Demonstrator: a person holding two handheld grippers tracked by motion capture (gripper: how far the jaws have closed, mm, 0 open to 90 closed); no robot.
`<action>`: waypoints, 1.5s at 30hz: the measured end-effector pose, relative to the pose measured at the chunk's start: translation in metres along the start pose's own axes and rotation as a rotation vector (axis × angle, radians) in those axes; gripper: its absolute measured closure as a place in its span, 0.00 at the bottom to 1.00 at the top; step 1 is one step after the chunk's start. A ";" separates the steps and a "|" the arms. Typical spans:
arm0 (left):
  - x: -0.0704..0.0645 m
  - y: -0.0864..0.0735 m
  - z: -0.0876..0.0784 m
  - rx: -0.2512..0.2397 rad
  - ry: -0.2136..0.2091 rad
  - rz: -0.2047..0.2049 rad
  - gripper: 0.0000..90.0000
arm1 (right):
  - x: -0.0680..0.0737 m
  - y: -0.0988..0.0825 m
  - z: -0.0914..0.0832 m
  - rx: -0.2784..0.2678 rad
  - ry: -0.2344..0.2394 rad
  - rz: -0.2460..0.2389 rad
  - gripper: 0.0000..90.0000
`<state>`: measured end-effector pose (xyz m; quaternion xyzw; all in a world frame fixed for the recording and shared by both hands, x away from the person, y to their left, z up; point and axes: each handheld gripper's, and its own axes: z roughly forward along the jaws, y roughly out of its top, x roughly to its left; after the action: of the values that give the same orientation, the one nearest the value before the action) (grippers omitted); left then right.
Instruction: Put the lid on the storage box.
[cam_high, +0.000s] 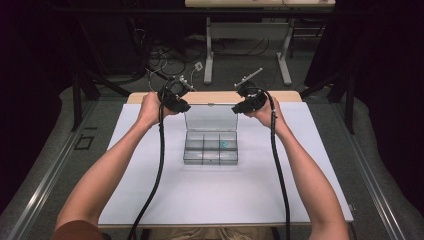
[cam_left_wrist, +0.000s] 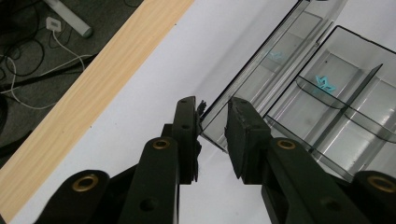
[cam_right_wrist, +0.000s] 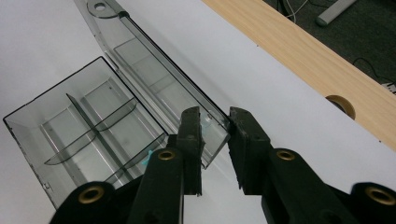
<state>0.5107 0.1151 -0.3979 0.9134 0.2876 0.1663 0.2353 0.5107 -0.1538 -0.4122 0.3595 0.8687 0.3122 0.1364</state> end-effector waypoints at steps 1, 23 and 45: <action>0.000 0.000 -0.001 0.004 -0.001 0.009 0.81 | 0.001 0.000 0.000 0.001 -0.002 0.002 0.84; -0.009 -0.007 -0.004 0.009 -0.047 0.042 0.81 | 0.013 -0.008 -0.009 0.010 -0.010 -0.051 0.86; -0.021 -0.022 -0.013 0.013 -0.067 0.060 0.83 | 0.030 -0.019 -0.015 0.025 -0.034 -0.106 0.86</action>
<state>0.4786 0.1223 -0.4021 0.9281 0.2532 0.1406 0.2339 0.4722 -0.1491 -0.4132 0.3198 0.8880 0.2875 0.1629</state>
